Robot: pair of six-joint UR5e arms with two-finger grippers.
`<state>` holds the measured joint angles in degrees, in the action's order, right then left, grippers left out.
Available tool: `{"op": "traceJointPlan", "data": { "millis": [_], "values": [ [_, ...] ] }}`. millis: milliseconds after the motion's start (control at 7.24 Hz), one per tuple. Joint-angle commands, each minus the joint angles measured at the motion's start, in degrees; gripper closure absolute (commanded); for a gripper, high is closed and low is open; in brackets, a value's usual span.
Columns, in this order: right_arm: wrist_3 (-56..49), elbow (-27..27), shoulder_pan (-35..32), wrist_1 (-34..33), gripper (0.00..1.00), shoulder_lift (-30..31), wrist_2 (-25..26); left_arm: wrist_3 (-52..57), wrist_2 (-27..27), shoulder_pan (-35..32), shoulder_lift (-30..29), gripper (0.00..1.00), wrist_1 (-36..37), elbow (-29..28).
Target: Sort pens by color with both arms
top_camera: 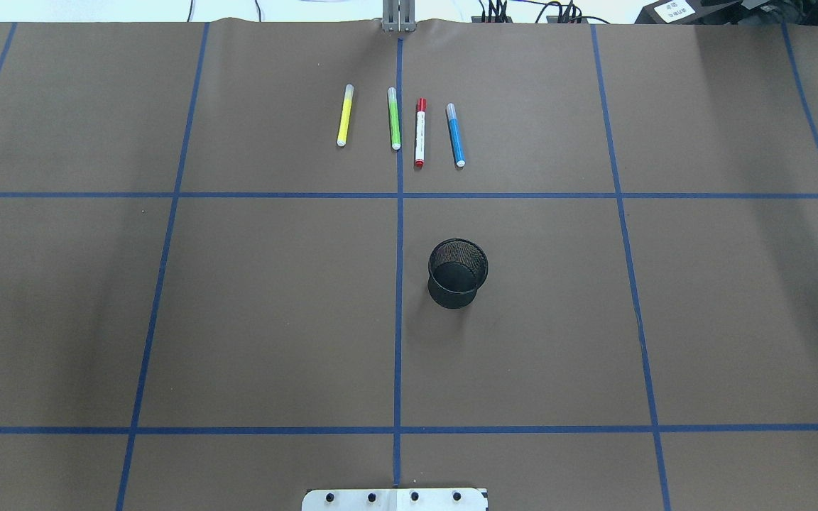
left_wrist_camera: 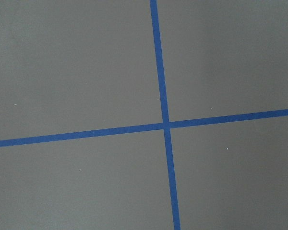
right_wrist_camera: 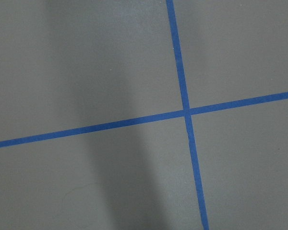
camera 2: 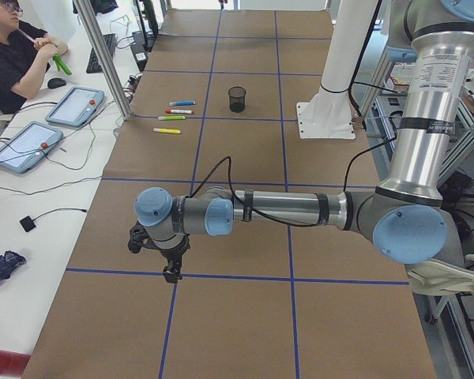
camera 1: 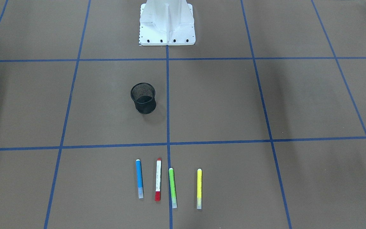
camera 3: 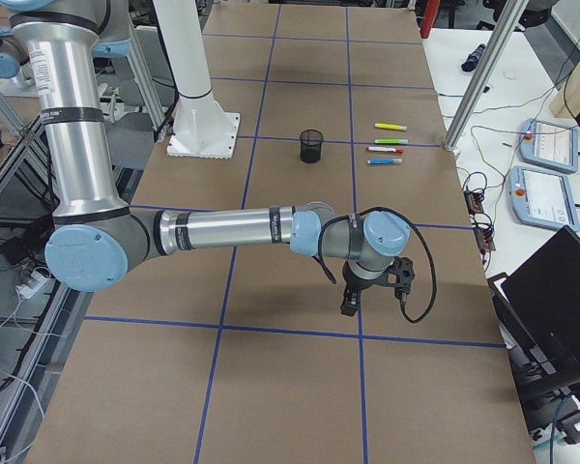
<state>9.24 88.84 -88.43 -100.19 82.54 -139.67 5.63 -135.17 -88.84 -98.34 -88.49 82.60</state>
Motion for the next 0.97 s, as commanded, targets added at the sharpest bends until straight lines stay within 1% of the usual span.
{"op": "traceJointPlan", "data": {
  "millis": [0, 829],
  "values": [
    [-0.02, 0.19, -0.87, 0.09, 0.0, 0.6, 0.01, 0.0, -0.01, -0.02, 0.16, 0.0, -0.1, 0.01],
    [-0.02, 0.8, -1.22, 0.08, 0.0, 0.52, 0.01, 0.0, -0.01, 0.07, 0.34, 0.0, -0.19, 0.01]
  ]
}}
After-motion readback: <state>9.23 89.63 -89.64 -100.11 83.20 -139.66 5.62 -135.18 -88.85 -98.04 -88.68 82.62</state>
